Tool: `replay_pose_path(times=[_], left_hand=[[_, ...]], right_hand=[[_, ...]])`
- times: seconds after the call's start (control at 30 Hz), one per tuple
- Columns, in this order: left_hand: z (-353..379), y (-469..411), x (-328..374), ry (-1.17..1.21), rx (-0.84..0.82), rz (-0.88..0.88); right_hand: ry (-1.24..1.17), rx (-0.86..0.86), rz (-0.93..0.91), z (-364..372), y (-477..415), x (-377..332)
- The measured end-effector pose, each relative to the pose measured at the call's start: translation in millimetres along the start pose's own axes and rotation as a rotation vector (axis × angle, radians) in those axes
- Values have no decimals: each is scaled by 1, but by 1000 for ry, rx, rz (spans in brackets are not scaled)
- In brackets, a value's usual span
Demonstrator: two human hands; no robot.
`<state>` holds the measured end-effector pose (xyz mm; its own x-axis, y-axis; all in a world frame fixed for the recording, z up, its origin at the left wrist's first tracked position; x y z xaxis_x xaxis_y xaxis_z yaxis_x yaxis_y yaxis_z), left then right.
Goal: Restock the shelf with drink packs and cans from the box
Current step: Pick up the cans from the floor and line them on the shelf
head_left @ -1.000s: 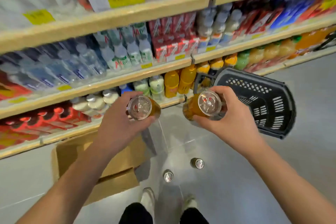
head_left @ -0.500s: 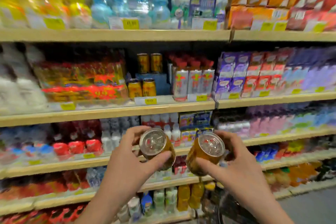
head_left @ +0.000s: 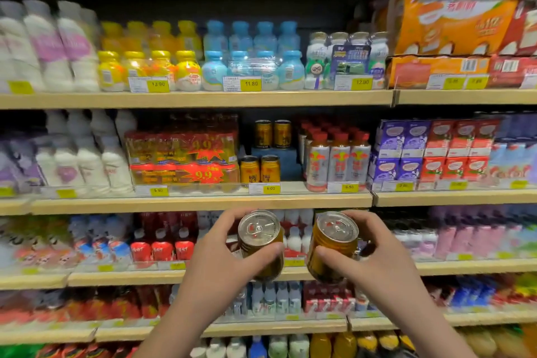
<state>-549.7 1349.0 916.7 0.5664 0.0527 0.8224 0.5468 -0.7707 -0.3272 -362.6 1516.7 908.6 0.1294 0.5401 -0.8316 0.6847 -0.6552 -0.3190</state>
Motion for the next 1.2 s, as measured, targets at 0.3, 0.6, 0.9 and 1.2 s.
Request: replay_pose_path(times=[0.3, 0.6, 0.9, 1.2], left_hand=[[-34, -54, -33, 111, -5, 26], [-55, -122, -66, 120, -35, 74], [-59, -150, -61, 33, -4, 91], [-54, -157, -56, -37, 21, 106]], right_hand=[[87, 25, -53, 24, -89, -10], [165, 97, -14, 47, -209, 8], [354, 127, 89, 78, -297, 48], [394, 108, 252, 106, -331, 75]])
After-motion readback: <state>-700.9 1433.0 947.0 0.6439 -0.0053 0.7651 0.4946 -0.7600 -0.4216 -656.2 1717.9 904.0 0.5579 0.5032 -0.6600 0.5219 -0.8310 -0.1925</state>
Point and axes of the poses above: each hand's wrist, its own y-axis away from the middle knuckle, its own z-axis out of the palm, x = y × z, the point moved 1 cm from there along -y, towards the middle knuckle, and after that the axes turned 9 degrees about -x, right-handed, at the moved point
